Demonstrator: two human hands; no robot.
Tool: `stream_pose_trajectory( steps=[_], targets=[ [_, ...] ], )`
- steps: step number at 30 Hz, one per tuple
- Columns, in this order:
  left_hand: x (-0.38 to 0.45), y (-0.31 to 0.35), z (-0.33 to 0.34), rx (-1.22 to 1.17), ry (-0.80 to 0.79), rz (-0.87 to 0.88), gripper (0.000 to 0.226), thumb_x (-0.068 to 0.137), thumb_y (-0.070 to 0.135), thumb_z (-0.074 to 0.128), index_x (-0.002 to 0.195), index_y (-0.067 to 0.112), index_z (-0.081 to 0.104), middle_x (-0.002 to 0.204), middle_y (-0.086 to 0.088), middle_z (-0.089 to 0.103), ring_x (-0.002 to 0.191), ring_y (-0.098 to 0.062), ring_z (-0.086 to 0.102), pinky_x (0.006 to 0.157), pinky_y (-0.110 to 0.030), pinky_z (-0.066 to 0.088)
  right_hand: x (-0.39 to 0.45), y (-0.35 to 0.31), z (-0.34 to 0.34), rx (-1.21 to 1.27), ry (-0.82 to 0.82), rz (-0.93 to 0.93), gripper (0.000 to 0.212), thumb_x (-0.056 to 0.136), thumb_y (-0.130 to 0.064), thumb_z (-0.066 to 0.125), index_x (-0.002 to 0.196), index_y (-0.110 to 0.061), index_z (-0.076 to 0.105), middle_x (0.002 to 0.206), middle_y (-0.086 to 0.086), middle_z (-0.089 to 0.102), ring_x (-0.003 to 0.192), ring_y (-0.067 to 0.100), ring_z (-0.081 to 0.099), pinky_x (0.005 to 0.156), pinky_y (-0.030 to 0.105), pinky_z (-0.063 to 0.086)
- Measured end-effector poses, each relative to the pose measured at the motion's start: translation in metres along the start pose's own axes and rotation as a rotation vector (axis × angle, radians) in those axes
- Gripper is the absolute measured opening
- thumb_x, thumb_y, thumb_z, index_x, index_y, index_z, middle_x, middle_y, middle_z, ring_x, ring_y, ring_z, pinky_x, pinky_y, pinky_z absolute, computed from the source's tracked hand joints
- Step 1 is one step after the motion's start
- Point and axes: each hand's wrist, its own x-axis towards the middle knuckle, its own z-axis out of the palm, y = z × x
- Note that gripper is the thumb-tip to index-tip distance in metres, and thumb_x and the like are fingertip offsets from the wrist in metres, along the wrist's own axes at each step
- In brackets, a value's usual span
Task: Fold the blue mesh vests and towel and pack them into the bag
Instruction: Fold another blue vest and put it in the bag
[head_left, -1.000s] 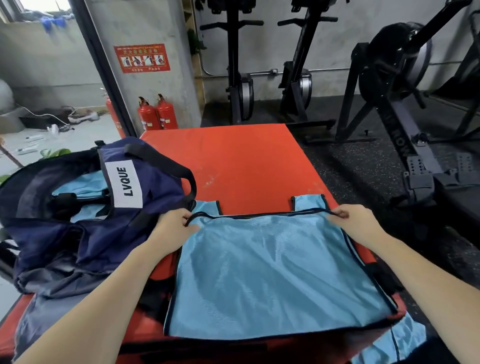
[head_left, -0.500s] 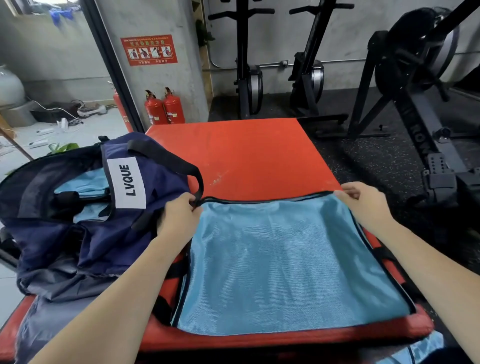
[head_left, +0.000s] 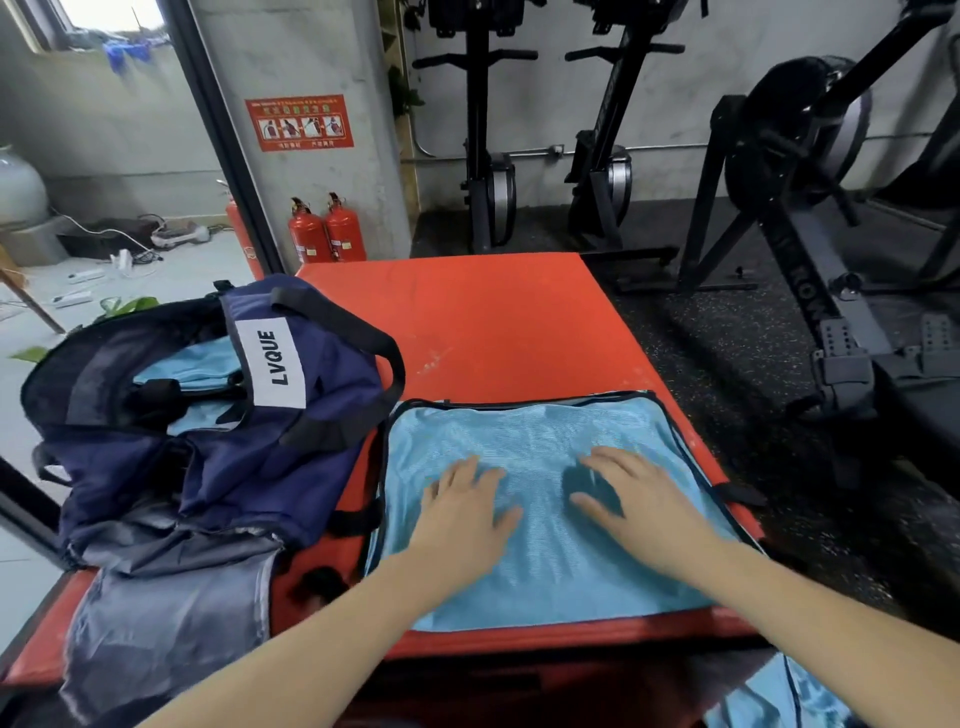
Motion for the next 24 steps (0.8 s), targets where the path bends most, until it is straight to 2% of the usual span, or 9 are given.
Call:
stream_pose_trajectory(
  steps=[3, 5, 7, 13, 16, 18, 22, 24],
  targets=[
    [-0.024, -0.005, 0.013, 0.092, -0.02, -0.063, 0.075, 0.093, 0.074, 0.021, 0.156, 0.035, 0.013, 0.166, -0.008, -0.001, 0.152, -0.027, -0.005, 0.122, -0.048, -0.001, -0.017, 0.026, 0.004, -0.09, -0.043, 0.068, 0.086, 0.087, -0.082, 0.014, 0.154, -0.03, 0.028, 0.161, -0.008, 0.024, 0.148, 0.014, 0.021, 0.122, 0.033, 0.015],
    [-0.035, -0.02, 0.013, 0.121, 0.032, -0.067, 0.095, 0.077, 0.083, -0.008, 0.157, 0.035, 0.009, 0.166, -0.008, -0.001, 0.153, -0.026, -0.005, 0.122, -0.044, -0.001, -0.024, 0.047, 0.0, -0.123, -0.057, 0.097, 0.085, 0.089, -0.08, 0.014, 0.157, -0.029, 0.022, 0.163, -0.009, 0.019, 0.15, 0.012, 0.017, 0.123, 0.032, 0.013],
    [-0.039, -0.036, 0.008, 0.117, 0.06, -0.087, 0.109, 0.067, 0.082, -0.022, 0.158, 0.032, 0.011, 0.166, -0.007, 0.003, 0.153, -0.023, -0.003, 0.123, -0.039, 0.001, -0.027, 0.057, -0.007, -0.138, -0.06, 0.092, 0.082, 0.091, -0.075, 0.019, 0.157, -0.026, 0.022, 0.164, -0.008, 0.019, 0.149, 0.01, 0.018, 0.122, 0.029, 0.012],
    [-0.06, -0.04, -0.007, 0.085, 0.032, -0.11, 0.113, 0.069, 0.085, -0.016, 0.157, 0.024, 0.02, 0.165, -0.011, 0.012, 0.153, -0.025, 0.005, 0.124, -0.037, 0.005, -0.034, 0.051, -0.02, -0.162, -0.069, 0.081, 0.072, 0.098, -0.063, 0.034, 0.155, -0.019, 0.031, 0.161, -0.004, 0.027, 0.147, 0.014, 0.026, 0.122, 0.028, 0.014],
    [-0.093, -0.017, -0.009, 0.104, 0.046, -0.107, 0.08, 0.092, 0.075, 0.017, 0.156, 0.028, 0.023, 0.165, -0.009, 0.011, 0.152, -0.027, 0.007, 0.122, -0.04, 0.009, -0.042, 0.043, -0.028, -0.144, -0.042, 0.048, 0.063, 0.098, -0.059, 0.039, 0.147, -0.021, 0.043, 0.154, -0.003, 0.04, 0.142, 0.015, 0.035, 0.119, 0.029, 0.021],
    [-0.12, 0.001, -0.007, 0.125, 0.075, -0.083, 0.067, 0.097, 0.065, 0.03, 0.155, 0.031, 0.023, 0.164, -0.005, 0.012, 0.149, -0.026, 0.012, 0.118, -0.042, 0.016, -0.051, 0.038, -0.032, -0.097, -0.023, 0.028, 0.059, 0.096, -0.06, 0.041, 0.141, -0.023, 0.049, 0.145, -0.005, 0.049, 0.135, 0.013, 0.043, 0.116, 0.029, 0.029],
    [-0.172, 0.024, 0.001, 0.121, 0.039, -0.126, 0.071, 0.094, 0.068, 0.033, 0.155, 0.037, 0.017, 0.165, 0.001, 0.011, 0.144, -0.028, 0.02, 0.113, -0.046, 0.023, -0.071, 0.034, -0.038, -0.078, -0.066, 0.013, 0.053, 0.093, -0.061, 0.046, 0.13, -0.025, 0.058, 0.133, -0.008, 0.056, 0.127, 0.012, 0.047, 0.11, 0.031, 0.035],
    [-0.189, 0.025, 0.004, 0.13, 0.009, -0.164, 0.075, 0.092, 0.071, 0.031, 0.156, 0.039, 0.009, 0.166, 0.002, 0.005, 0.144, -0.032, 0.019, 0.113, -0.05, 0.022, -0.08, 0.034, -0.043, -0.077, -0.093, 0.01, 0.059, 0.087, -0.07, 0.042, 0.124, -0.028, 0.061, 0.125, -0.012, 0.058, 0.123, 0.01, 0.048, 0.108, 0.032, 0.037]
  ],
)
